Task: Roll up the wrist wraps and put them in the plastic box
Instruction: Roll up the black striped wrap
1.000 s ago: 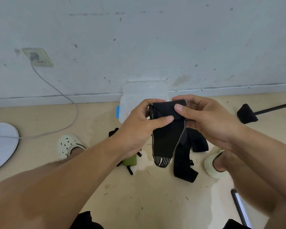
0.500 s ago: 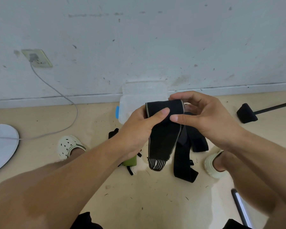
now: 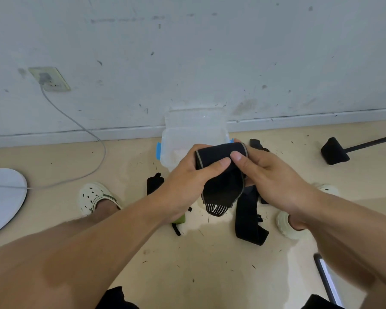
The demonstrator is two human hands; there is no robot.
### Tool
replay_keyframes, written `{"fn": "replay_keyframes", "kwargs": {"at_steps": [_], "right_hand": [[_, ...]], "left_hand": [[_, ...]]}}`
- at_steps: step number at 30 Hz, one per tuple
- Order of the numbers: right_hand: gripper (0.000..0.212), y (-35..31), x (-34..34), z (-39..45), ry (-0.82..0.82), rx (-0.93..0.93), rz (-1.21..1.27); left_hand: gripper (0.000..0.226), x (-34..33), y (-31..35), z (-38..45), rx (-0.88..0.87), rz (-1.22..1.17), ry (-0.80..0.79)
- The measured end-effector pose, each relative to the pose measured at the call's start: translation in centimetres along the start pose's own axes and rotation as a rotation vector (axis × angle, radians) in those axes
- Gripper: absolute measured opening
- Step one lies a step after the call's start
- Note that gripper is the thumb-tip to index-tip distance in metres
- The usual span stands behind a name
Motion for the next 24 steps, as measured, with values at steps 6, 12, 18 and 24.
{"fn": "replay_keyframes", "kwargs": {"at_steps": [6, 12, 18, 24], "right_hand": [[0.025, -1.3, 2.0, 0.3, 0.09, 0.044, 0.097], [0.038, -2.3, 2.4, 0.3, 0.136, 0.11, 0.042], [0.047, -1.6, 1.1, 0.4, 0.006, -0.036, 0.243], [0.075, 0.1, -0.7, -0.2, 0.041, -0.129, 0.143]], "left_hand": [[0.057, -0.9, 0.4, -0.4, 0.059, -0.095, -0.076], [0.052, -0.2, 0.6, -0.3, 0.084, -0.172, -0.049], [0.057, 0.3, 0.8, -0.1, 0.041, -0.171, -0.037], [0.056, 0.0, 0.3, -0.3, -0.023, -0.102, 0.017]]}}
Point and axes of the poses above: each hand's wrist, its own z-axis towards the middle knuckle, its own x-axis out of the back of the hand, y = z × x, the point moved 10 cm from there along z, towards the middle knuckle, and after that the axes turned 1 degree about z, right-handed, at the moved point
